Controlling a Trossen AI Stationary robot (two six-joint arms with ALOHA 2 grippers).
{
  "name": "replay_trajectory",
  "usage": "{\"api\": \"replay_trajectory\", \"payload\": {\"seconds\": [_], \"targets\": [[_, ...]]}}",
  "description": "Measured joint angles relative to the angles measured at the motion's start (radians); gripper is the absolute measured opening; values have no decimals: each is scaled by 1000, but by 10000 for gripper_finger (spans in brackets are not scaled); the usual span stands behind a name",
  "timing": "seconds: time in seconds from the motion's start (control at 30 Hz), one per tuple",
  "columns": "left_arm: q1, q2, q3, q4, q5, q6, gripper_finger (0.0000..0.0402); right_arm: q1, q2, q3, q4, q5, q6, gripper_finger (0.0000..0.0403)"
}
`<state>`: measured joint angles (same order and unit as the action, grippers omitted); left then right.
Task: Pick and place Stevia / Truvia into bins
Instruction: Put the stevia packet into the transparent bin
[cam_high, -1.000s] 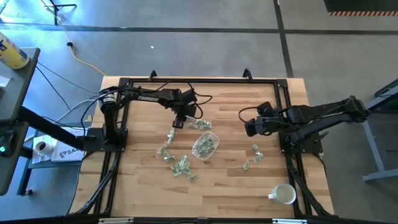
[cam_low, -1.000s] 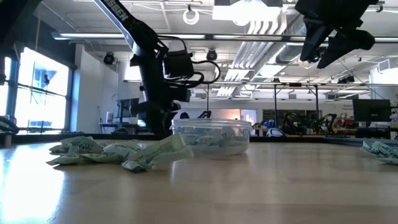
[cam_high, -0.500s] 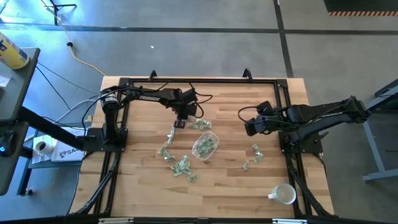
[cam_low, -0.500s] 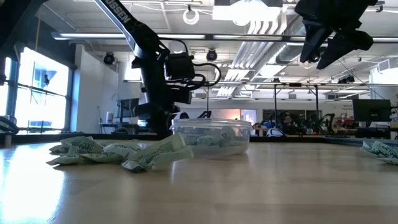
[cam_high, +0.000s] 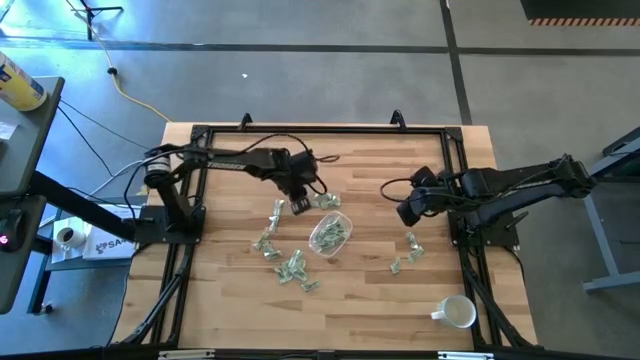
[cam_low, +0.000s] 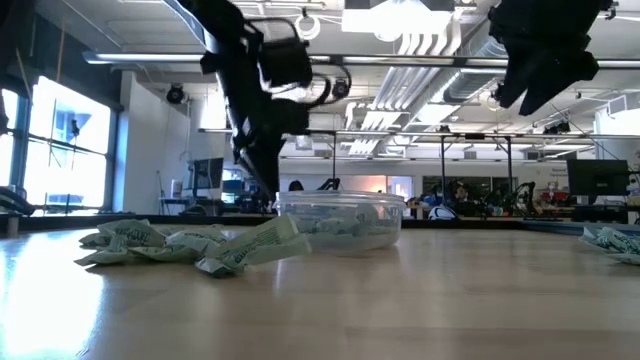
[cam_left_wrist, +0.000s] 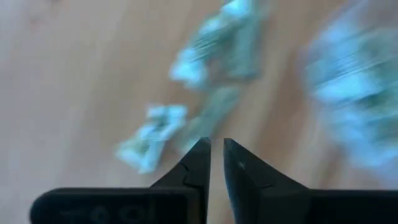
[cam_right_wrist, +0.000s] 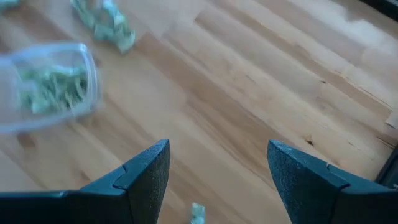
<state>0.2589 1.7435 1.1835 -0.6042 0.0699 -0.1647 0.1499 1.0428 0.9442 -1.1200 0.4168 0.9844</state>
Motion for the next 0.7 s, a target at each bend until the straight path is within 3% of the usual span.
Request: {"api": "replay_trajectory", "payload": {"seconds": [0.17, 0.33, 0.53, 0.7], "targets": [[-118, -6, 4, 171, 39, -200, 24, 72, 0, -61, -18, -20, -12, 259], [-242, -5, 42, 271, -9, -344, 27, 211, -1, -154, 5, -47, 101, 259], [-303, -5, 103, 223, -177, -396, 27, 388, -2, -260, 106, -49, 258, 259], [-261, -6, 160, -5, -236, -369, 43, 475, -2, -267, 124, -42, 320, 259]]}}
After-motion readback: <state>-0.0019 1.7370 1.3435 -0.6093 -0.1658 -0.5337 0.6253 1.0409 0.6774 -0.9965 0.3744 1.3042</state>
